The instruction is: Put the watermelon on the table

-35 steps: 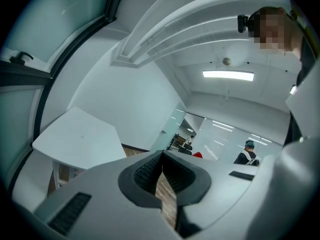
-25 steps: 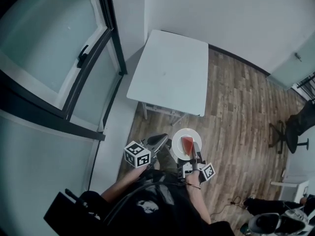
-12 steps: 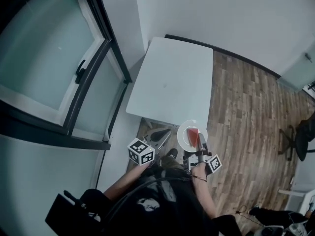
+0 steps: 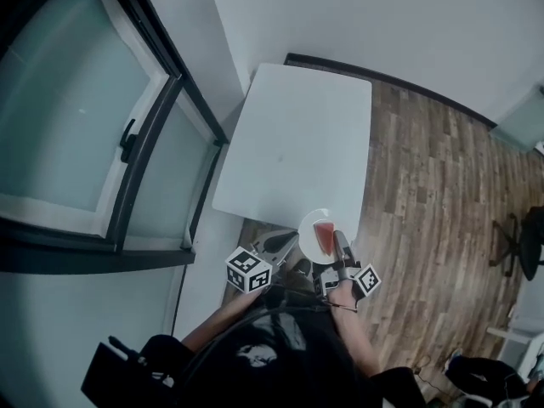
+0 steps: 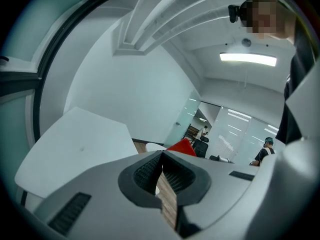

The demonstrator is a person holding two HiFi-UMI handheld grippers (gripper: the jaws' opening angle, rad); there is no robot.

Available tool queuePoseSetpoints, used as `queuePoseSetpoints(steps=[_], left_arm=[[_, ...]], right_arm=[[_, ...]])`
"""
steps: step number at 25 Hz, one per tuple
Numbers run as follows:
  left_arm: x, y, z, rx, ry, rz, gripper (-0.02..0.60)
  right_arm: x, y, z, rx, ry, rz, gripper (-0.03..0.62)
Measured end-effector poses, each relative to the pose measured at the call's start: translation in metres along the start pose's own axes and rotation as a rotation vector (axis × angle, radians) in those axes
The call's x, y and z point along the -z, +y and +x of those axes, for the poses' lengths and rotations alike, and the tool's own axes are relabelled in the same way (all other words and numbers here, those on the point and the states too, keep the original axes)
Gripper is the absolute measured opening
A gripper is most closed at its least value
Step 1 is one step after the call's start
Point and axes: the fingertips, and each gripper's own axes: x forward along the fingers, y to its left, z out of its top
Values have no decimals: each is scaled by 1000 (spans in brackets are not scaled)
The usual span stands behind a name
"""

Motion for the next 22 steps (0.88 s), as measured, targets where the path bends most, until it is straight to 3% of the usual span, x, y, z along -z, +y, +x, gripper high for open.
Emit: queuePoseSetpoints(steps=[6,13,22], left_arm=[[-20,50,40,18,34,-61,5],[-66,111,85,78,25,-44,5],[-83,180,136,140,113,-14,5]], right_arm=[[-27,-7,34,55,-69,-5,26],[-59,-2,106,80,-125,-112,25],[-85,-5,190,76,-157,-191,26]])
